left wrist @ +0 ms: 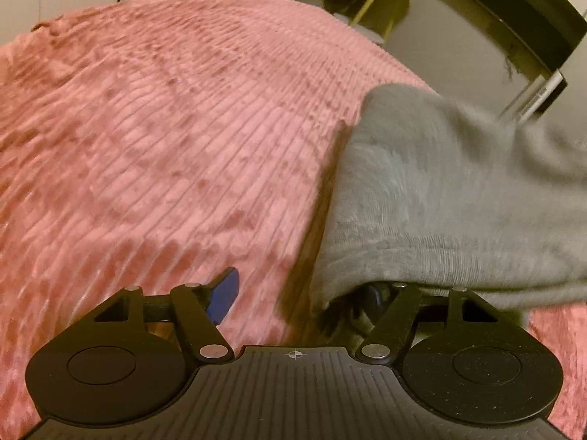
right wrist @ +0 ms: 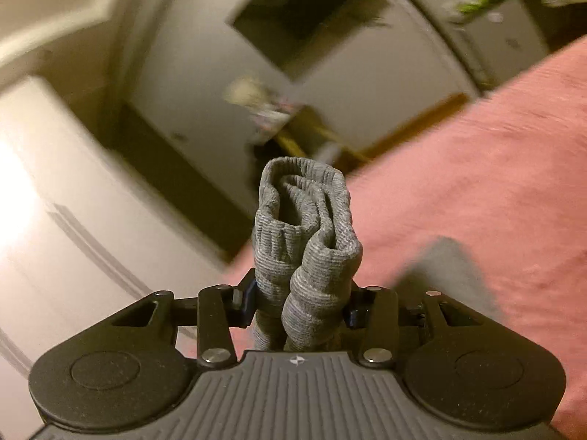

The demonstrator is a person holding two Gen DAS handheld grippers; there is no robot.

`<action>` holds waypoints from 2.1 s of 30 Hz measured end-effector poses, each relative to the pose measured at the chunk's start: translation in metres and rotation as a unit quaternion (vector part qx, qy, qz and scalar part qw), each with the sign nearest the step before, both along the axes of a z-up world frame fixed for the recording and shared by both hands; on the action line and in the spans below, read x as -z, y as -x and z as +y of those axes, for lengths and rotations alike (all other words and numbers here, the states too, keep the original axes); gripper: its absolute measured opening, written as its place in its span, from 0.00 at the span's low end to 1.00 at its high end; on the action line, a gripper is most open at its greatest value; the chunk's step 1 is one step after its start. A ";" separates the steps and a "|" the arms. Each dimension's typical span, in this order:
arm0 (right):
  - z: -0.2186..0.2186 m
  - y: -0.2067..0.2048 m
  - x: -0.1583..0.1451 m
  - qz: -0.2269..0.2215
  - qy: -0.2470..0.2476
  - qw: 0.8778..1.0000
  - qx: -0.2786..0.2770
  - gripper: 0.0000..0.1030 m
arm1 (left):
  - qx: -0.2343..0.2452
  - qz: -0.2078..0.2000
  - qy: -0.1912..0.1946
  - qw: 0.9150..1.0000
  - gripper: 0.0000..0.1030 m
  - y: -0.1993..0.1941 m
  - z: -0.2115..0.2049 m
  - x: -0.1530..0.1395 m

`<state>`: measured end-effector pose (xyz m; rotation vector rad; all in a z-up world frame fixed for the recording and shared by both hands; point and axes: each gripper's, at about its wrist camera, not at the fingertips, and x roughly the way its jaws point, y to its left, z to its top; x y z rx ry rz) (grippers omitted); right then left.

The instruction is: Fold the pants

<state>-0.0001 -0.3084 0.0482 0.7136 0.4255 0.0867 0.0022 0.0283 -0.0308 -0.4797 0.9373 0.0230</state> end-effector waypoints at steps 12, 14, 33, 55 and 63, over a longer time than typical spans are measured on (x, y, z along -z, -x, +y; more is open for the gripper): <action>-0.039 0.025 0.046 0.097 -0.053 0.993 0.036 0.57 | -0.019 -0.068 0.039 0.997 0.83 0.021 0.008 -0.019; -0.038 0.024 0.048 0.097 -0.062 0.993 0.027 0.57 | -0.031 -0.093 0.050 0.994 0.85 0.028 0.013 -0.024; -0.024 -0.026 0.115 0.145 -0.120 0.982 0.036 0.35 | -0.025 -0.058 0.030 0.998 0.89 0.016 0.006 -0.015; -0.025 0.002 0.082 0.139 -0.015 0.990 0.021 0.18 | -0.024 -0.046 0.011 0.999 0.90 0.012 0.003 -0.015; -0.029 0.001 0.081 0.162 0.020 0.987 0.008 0.27 | -0.006 -0.030 -0.032 0.999 0.90 0.010 -0.011 -0.016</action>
